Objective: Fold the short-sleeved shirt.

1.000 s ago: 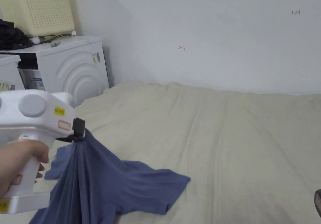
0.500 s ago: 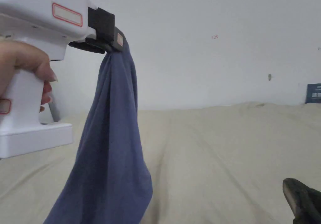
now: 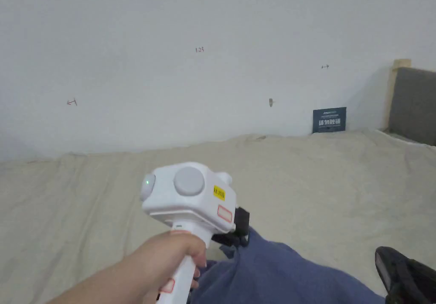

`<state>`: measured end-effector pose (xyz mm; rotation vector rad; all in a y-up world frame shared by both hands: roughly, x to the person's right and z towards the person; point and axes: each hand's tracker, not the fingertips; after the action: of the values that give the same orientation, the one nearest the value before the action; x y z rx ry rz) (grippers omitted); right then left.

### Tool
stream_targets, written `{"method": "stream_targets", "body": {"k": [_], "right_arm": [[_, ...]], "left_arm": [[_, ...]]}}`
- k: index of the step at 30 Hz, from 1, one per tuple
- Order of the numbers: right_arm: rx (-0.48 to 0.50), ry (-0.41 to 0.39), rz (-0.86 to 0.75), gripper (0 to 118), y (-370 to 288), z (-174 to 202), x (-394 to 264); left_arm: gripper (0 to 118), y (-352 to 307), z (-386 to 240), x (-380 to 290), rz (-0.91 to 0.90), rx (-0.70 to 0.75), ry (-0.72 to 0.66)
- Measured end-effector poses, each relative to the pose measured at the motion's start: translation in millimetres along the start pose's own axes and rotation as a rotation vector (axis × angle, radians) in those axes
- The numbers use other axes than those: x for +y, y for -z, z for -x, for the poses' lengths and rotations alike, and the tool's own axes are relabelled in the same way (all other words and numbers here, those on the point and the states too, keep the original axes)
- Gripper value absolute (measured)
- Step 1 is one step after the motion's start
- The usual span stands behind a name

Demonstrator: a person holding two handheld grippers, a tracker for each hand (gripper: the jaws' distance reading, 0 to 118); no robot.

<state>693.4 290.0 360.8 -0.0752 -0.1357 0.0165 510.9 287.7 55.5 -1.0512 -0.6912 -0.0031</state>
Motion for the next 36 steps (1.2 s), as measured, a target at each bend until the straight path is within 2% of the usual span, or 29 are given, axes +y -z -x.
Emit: {"method": "stream_targets", "body": {"k": [3, 6, 7, 9, 10, 12, 16, 18, 21, 23, 25, 27, 29, 30, 33, 36], "right_arm": [[-0.011, -0.004, 0.033, 0, 3, -2, -7], [-0.009, -0.018, 0.057, 0, 6, -1, -12], [-0.010, -0.022, 0.060, 0, 7, 0, -13], [-0.008, -0.025, 0.068, 0, 8, 3, -16], [-0.006, -0.025, 0.072, 0, 10, 4, -17], [-0.003, -0.020, 0.080, 0, 12, 7, -18], [0.009, 0.007, 0.088, 0, 16, 8, -13], [0.005, 0.015, 0.080, 0, 15, 9, -9], [0.000, 0.014, 0.058, 0, 12, 9, -3], [0.001, 0.013, 0.045, 0, 9, 10, 0], [-0.004, 0.006, 0.027, 0, 4, 11, 1], [-0.010, 0.002, 0.006, 0, 0, 14, 0], [-0.012, 0.020, -0.017, 0, -5, 16, -3], [-0.012, 0.031, -0.030, 0, -7, 17, -5], [-0.035, 0.052, -0.081, 0, -14, 22, -15], [-0.066, 0.061, -0.082, 0, -18, 23, -18]], "left_arm": [[2, 61, 8, -22, 0.072, 0.051, 0.004], [7, 75, 12, -39, 0.066, 0.046, 0.017], [32, 73, 14, -40, 0.061, 0.034, 0.020], [96, 66, 16, -43, 0.037, 0.002, 0.042], [118, 61, 17, -43, 0.015, 0.012, 0.071], [118, 42, 21, -41, -0.044, 0.076, 0.106], [118, -16, 32, -46, -0.120, 0.099, 0.026], [115, -56, 40, -63, -0.205, -0.006, -0.053], [84, -110, 52, -107, -0.398, -0.027, -0.127], [48, -139, 57, -137, -0.520, 0.025, -0.122], [1, -161, 61, -170, -0.629, 0.129, -0.102], [0, -178, 63, -201, -0.738, 0.264, -0.131], [0, -188, 67, -226, -0.797, 0.253, -0.158], [0, -191, 65, -240, -0.829, 0.294, -0.154], [0, -187, 51, -277, -0.940, 0.493, -0.068], [0, -184, 49, -292, -0.921, 0.482, -0.052]]}}
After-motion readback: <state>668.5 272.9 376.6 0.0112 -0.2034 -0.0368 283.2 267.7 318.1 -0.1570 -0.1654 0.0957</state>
